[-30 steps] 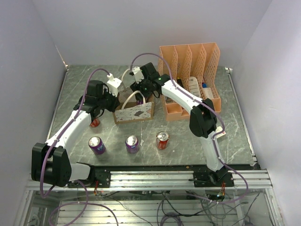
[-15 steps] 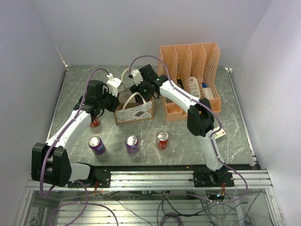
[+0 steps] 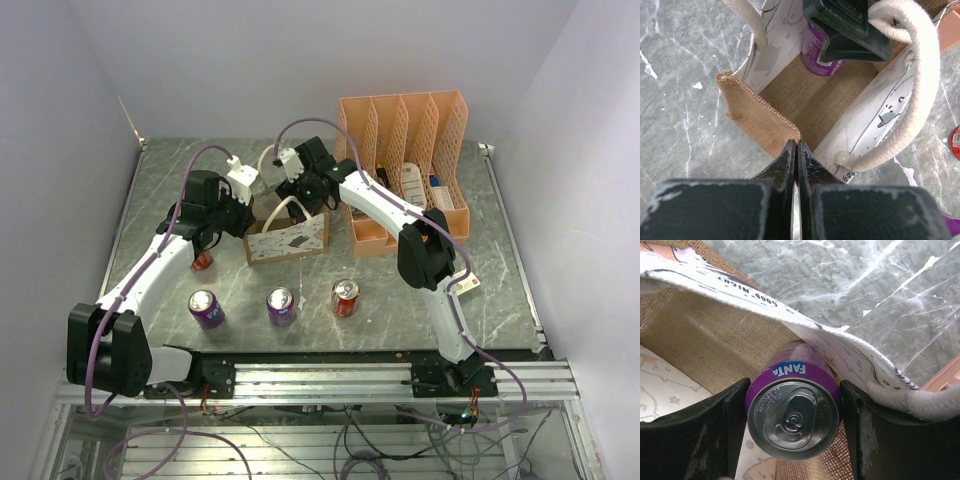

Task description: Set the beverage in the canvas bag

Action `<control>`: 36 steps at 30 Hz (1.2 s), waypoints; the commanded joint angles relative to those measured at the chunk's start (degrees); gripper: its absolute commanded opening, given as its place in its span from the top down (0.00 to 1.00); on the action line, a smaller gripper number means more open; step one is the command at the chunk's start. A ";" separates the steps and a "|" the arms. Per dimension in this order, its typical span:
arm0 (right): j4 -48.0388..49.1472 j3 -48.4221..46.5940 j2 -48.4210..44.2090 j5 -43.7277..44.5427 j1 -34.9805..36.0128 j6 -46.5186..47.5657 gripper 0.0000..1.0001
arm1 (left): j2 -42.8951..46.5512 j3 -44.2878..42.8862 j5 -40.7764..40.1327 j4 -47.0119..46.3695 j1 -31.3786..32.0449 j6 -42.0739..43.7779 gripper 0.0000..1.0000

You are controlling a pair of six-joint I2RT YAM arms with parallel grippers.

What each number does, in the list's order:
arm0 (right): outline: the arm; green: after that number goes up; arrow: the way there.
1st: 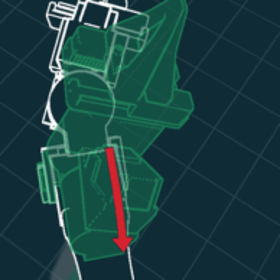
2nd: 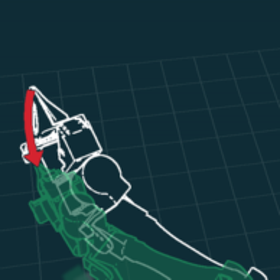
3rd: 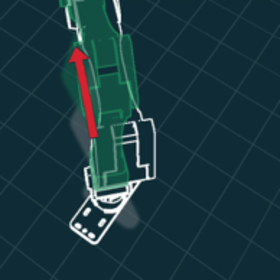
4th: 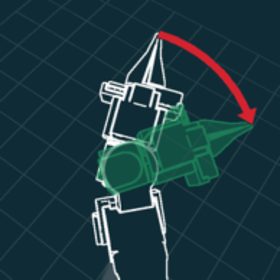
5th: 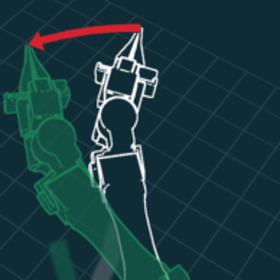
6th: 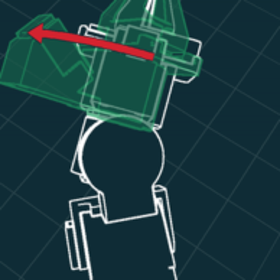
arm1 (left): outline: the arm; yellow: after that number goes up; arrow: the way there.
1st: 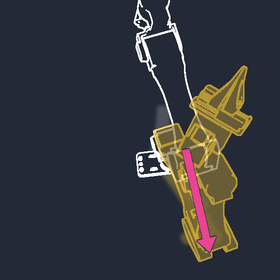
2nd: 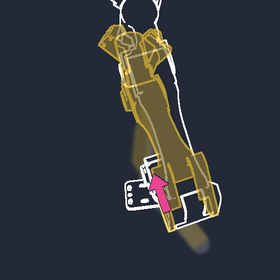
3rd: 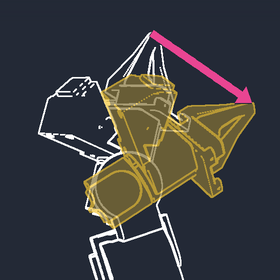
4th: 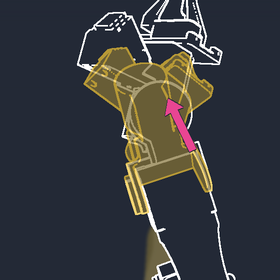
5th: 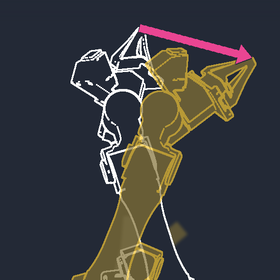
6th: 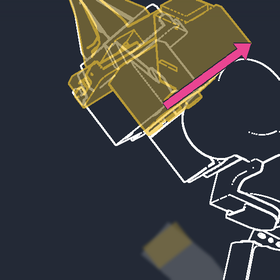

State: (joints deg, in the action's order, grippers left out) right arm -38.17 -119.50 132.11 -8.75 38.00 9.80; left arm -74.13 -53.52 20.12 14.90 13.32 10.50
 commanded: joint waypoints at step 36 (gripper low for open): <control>3.54 0.72 -13.43 -1.36 -0.76 -1.05 0.21 | -0.76 -3.08 -2.15 1.19 -0.23 -2.24 0.93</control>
State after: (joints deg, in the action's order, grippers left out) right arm -36.67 -119.68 121.64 -12.03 37.67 9.41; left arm -75.18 -54.81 18.70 16.05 13.32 8.56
